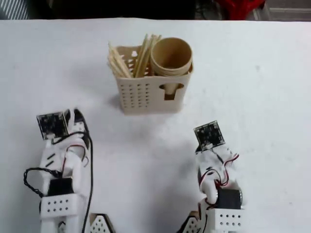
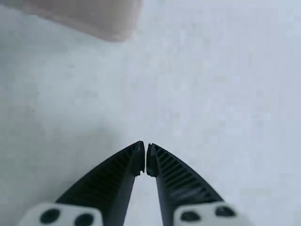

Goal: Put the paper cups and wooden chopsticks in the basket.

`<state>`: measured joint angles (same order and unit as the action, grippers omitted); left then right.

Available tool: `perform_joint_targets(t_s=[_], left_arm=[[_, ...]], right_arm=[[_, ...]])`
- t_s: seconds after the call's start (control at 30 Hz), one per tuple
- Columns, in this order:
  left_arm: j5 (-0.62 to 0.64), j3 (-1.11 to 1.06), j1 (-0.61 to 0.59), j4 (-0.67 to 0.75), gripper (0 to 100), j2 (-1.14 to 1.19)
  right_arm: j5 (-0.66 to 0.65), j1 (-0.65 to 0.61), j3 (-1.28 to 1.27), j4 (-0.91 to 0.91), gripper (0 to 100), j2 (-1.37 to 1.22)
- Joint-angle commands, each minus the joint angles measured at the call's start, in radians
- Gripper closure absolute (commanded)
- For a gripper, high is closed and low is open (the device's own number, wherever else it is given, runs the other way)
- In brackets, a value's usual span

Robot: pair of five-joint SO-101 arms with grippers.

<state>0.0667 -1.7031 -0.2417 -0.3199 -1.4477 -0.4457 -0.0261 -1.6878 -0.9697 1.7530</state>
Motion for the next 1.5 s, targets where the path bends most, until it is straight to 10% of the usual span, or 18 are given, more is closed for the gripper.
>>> perform_joint_targets(t_s=[0.0,0.23,1.47], left_arm=[[0.002,0.003,-0.001,-0.146,91,-0.059],[0.006,0.006,-0.001,-0.549,92,-0.065],[0.008,0.005,-0.001,-0.638,92,-0.137]], right_arm=[[-0.012,0.008,-0.006,-0.196,98.1,-0.004],[-0.014,0.007,-0.003,-0.291,98.1,0.03],[-0.014,0.007,-0.003,-0.291,98.1,0.035]])
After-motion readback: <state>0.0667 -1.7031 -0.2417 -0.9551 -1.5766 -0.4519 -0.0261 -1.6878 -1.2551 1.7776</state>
